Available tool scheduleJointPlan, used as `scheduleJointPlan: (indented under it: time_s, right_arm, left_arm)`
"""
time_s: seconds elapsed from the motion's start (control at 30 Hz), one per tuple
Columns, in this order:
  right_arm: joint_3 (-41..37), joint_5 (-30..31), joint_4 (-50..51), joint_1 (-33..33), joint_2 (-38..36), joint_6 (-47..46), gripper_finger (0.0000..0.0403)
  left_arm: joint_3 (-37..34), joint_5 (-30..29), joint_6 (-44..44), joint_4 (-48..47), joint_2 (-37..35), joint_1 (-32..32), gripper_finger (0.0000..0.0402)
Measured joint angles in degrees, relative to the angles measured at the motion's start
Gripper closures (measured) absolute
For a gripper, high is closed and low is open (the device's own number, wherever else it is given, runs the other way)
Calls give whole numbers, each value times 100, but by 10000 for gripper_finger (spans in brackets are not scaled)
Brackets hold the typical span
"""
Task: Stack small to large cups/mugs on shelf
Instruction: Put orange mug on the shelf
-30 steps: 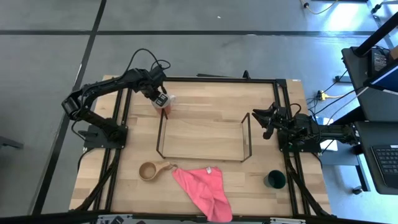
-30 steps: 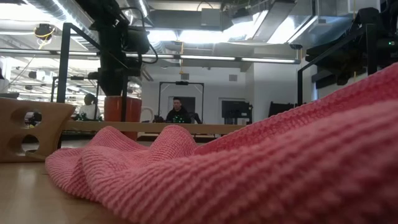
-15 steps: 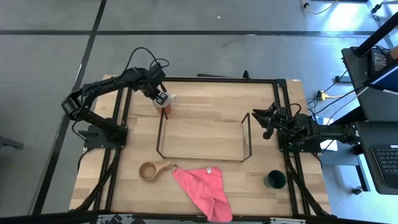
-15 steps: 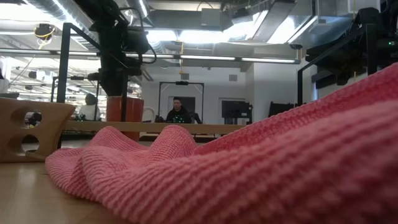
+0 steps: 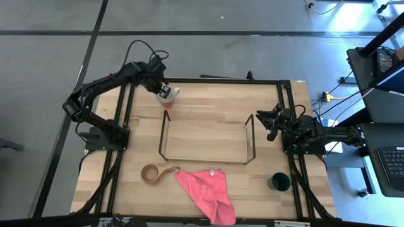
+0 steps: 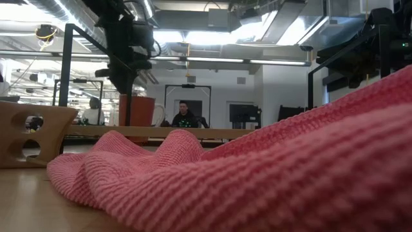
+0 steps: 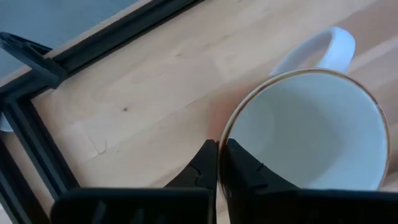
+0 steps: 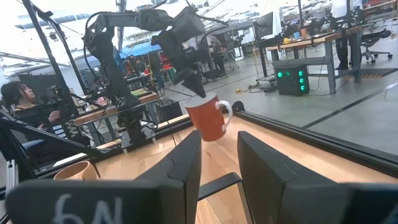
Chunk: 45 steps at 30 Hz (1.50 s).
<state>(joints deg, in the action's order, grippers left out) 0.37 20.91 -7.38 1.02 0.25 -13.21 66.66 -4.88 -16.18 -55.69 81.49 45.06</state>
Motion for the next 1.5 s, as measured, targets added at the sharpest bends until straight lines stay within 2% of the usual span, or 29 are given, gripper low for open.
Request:
scheduleJointPlan:
  time_s: [0.3,0.67,1.1,1.5]
  right_arm:
    - [1,0,0,0,-2,-3,297]
    - [-1,0,0,0,-1,-3,297]
    - [-1,0,0,0,-1,-1,297]
    - [1,0,0,0,-2,2,297]
  left_arm:
    - [361,303,-267,-198,0,-134,399]
    - [1380,439,-657,-309,-6,-489,399]
    - [1676,597,-1961,-421,-11,-1806,399]
    - [1676,304,-3575,-577,-11,-2756,399]
